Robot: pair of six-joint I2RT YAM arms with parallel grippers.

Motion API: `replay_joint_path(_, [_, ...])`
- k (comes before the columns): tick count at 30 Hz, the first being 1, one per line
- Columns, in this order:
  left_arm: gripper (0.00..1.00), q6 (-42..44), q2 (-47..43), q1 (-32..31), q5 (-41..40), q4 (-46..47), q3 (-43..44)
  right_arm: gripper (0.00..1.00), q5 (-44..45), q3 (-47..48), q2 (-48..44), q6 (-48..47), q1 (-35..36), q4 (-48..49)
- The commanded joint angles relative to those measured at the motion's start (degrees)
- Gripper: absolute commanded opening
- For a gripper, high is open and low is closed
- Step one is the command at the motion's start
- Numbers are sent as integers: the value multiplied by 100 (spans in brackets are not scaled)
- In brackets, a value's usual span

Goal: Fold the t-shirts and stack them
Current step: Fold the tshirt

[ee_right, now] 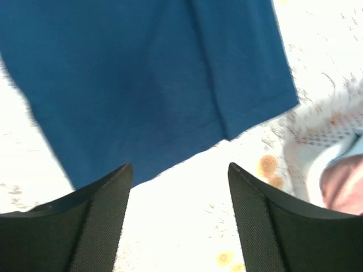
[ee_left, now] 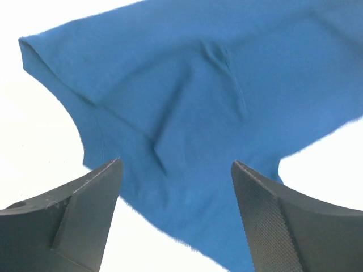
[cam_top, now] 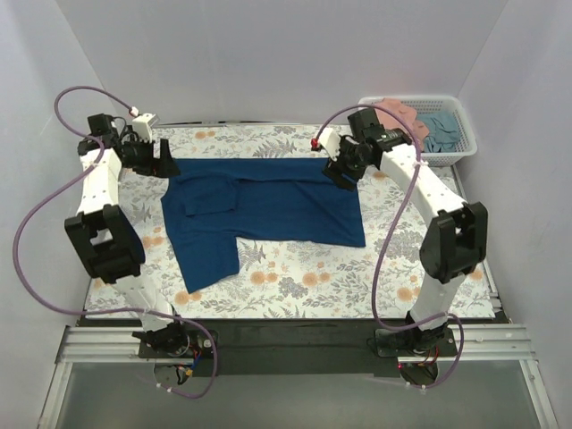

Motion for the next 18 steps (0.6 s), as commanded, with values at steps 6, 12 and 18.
replay_joint_path(6, [65, 2691, -1447, 103, 51, -1273, -2125, 57, -341, -1881, -602, -310, 118, -485])
replay_joint_path(12, [61, 2570, -1633, 50, 59, -1124, -2715, 48, -130, -2655, -602, -275, 329, -195])
replay_joint_path(18, [60, 2437, -1800, -29, -37, -940, -2961, 47, 99, -3095, -558, -284, 417, 130])
